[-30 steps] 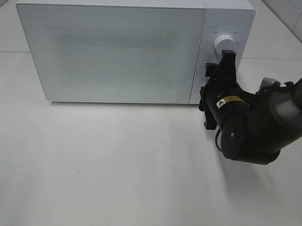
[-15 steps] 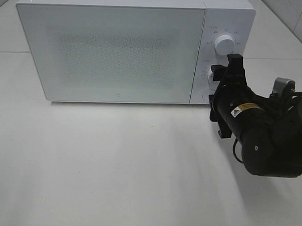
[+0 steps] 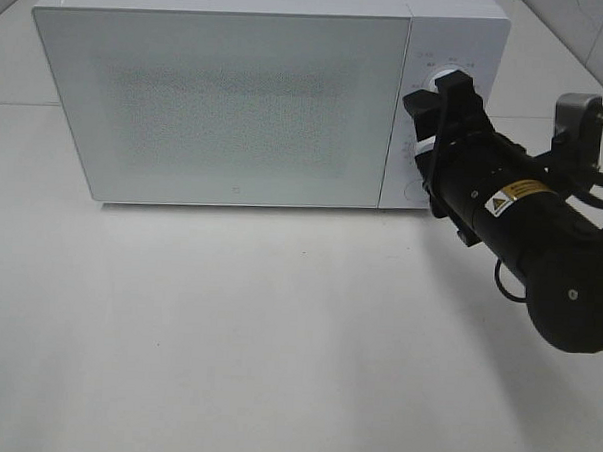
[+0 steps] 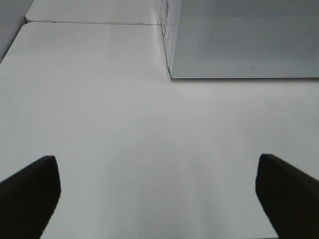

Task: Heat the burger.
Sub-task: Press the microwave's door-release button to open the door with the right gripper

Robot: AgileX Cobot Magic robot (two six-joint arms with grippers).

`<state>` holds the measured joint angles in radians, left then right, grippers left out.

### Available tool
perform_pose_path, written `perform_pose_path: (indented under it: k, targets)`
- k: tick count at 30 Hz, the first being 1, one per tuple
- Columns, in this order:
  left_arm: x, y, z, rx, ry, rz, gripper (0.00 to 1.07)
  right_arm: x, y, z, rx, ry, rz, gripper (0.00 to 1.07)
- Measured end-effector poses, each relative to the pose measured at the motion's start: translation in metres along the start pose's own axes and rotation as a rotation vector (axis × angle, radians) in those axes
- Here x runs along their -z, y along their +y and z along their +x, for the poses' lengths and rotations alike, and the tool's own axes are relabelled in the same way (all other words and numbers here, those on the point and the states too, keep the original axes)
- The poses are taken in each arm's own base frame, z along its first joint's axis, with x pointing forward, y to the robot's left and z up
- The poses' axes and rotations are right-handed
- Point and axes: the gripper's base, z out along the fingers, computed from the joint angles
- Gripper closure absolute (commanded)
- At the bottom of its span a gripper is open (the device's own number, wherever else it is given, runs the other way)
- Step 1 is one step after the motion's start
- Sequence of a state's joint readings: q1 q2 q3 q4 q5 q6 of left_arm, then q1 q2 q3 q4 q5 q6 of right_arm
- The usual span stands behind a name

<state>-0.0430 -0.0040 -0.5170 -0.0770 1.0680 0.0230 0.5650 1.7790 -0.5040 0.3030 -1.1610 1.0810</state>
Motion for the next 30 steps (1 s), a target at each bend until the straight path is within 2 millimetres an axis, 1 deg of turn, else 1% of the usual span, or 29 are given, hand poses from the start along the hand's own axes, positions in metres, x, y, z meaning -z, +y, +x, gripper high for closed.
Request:
perform_pose_path:
  k: [1,2,3,4,5,6,7,8,9,10,11,12,13,14,15,16,18,19,21,22,23,24,27,29,30]
  targets:
    - [0.000,0.000,0.000,0.000,0.000,0.000,0.06,0.002,0.006,-0.002,0.066,0.011,0.006,0.40]
    - [0.000,0.000,0.000,0.000,0.000,0.000,0.06,0.002,0.006,-0.002,0.066,0.011,0.006,0.40]
    - [0.000,0.000,0.000,0.000,0.000,0.000,0.06,0.003,0.009,-0.004,0.104,0.017,0.012,0.40]
    - [0.000,0.000,0.000,0.000,0.000,0.000,0.06,0.006,0.014,-0.007,0.191,0.028,0.030,0.40]
    - [0.000,0.000,0.000,0.000,0.000,0.000,0.06,0.006,0.014,-0.007,0.191,0.028,0.030,0.40]
    - [0.000,0.000,0.000,0.000,0.000,0.000,0.06,0.008,0.017,-0.010,0.284,0.057,0.063,0.40]
    - [0.000,0.000,0.000,0.000,0.000,0.000,0.06,0.010,0.017,-0.010,0.342,0.078,0.087,0.40]
    - [0.000,0.000,0.000,0.000,0.000,0.000,0.06,0.010,0.017,-0.010,0.342,0.078,0.087,0.40]
    - [0.000,0.000,0.000,0.000,0.000,0.000,0.06,0.013,0.017,-0.011,0.457,0.129,0.132,0.40]
    - [0.000,0.000,0.000,0.000,0.000,0.000,0.06,0.013,0.017,-0.011,0.457,0.129,0.132,0.40]
    - [0.000,0.000,0.000,0.000,0.000,0.000,0.06,0.017,0.015,-0.011,0.568,0.187,0.178,0.40]
    - [0.000,0.000,0.000,0.000,0.000,0.000,0.06,0.019,0.014,-0.011,0.635,0.222,0.201,0.40]
    - [0.000,0.000,0.000,0.000,0.000,0.000,0.06,0.019,0.014,-0.011,0.635,0.222,0.201,0.40]
    - [0.000,0.000,0.000,0.000,0.000,0.000,0.06,0.023,0.012,-0.012,0.723,0.286,0.235,0.40]
    - [0.000,0.000,0.000,0.000,0.000,0.000,0.06,0.025,0.012,-0.012,0.768,0.317,0.244,0.40]
    - [0.000,0.000,0.000,0.000,0.000,0.000,0.06,0.025,0.012,-0.012,0.768,0.317,0.244,0.40]
    - [0.000,0.000,0.000,0.000,0.000,0.000,0.06,0.033,0.013,-0.010,0.902,0.433,0.264,0.39]
    - [0.000,0.000,0.000,0.000,0.000,0.000,0.06,0.033,0.013,-0.010,0.902,0.433,0.264,0.39]
    - [0.000,0.000,0.000,0.000,0.000,0.000,0.06,0.042,0.015,-0.009,0.979,0.530,0.273,0.39]
    - [0.000,0.000,0.000,0.000,0.000,0.000,0.06,0.042,0.015,-0.009,0.979,0.530,0.273,0.39]
    - [0.000,0.000,0.000,0.000,0.000,0.000,0.06,0.045,0.016,-0.009,0.992,0.561,0.277,0.39]
    - [0.000,0.000,0.000,0.000,0.000,0.000,0.06,0.053,0.020,-0.010,1.018,0.627,0.278,0.39]
    - [0.000,0.000,0.000,0.000,0.000,0.000,0.06,0.056,0.022,-0.010,1.027,0.654,0.278,0.38]
    - [0.000,0.000,0.000,0.000,0.000,0.000,0.06,0.074,0.031,-0.013,1.065,0.762,0.274,0.31]
    - [0.000,0.000,0.000,0.000,0.000,0.000,0.06,0.074,0.031,-0.013,1.065,0.762,0.274,0.31]
